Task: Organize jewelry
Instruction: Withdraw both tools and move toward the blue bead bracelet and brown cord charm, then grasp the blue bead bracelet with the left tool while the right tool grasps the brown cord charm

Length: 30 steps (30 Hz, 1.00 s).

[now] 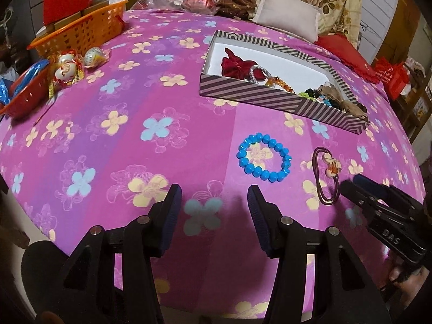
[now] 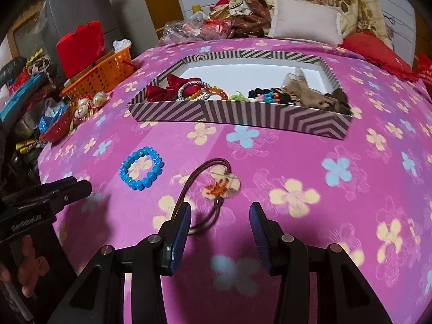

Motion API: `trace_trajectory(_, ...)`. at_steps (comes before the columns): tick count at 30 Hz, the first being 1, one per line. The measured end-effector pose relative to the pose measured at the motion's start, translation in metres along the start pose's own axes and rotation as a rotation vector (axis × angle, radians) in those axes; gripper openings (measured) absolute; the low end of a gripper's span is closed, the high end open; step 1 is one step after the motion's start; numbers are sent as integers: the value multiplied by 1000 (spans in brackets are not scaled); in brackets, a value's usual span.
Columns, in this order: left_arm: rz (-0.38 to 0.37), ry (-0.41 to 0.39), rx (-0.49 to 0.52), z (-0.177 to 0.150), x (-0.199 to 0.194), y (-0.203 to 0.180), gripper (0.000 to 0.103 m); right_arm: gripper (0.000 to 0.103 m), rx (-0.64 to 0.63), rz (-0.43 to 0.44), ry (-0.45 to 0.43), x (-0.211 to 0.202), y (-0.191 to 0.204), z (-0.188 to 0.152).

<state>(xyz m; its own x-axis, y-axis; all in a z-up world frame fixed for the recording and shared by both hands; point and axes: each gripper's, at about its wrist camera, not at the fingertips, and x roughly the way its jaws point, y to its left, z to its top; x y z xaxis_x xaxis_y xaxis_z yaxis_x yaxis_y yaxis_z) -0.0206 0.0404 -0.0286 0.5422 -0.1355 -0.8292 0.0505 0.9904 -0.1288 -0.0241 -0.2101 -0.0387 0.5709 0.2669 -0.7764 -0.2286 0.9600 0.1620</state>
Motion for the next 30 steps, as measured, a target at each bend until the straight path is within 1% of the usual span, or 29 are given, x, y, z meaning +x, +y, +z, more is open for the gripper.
trace_trajectory(3, -2, 5, -2, 1, 3, 0, 50, 43, -21, -1, 6, 10, 4, 6)
trace_trajectory(7, -2, 13, -10, 4, 7, 2, 50, 43, -65, -26, -3, 21, 8, 12)
trace_trajectory(9, -1, 13, -12, 6, 8, 2, 50, 35, -80, -45, -11, 23, 8, 13)
trace_trajectory(10, 0, 13, -13, 6, 8, 3, 50, 34, -90, -58, -20, 23, 8, 13)
trace_trajectory(16, 0, 26, -11, 11, 16, -2, 50, 34, -94, -42, -26, 19, 3, 9)
trace_trajectory(24, 12, 34, 28, 25, 32, -21, 50, 34, -44, 1, -25, 12, -7, 4)
trace_trajectory(27, 30, 35, 48, 33, 41, -27, 50, 34, -40, 9, -22, 11, -8, 3)
trace_trajectory(30, 28, 44, 86, 36, 49, -33, 50, 34, -36, 18, -21, 11, -9, 4)
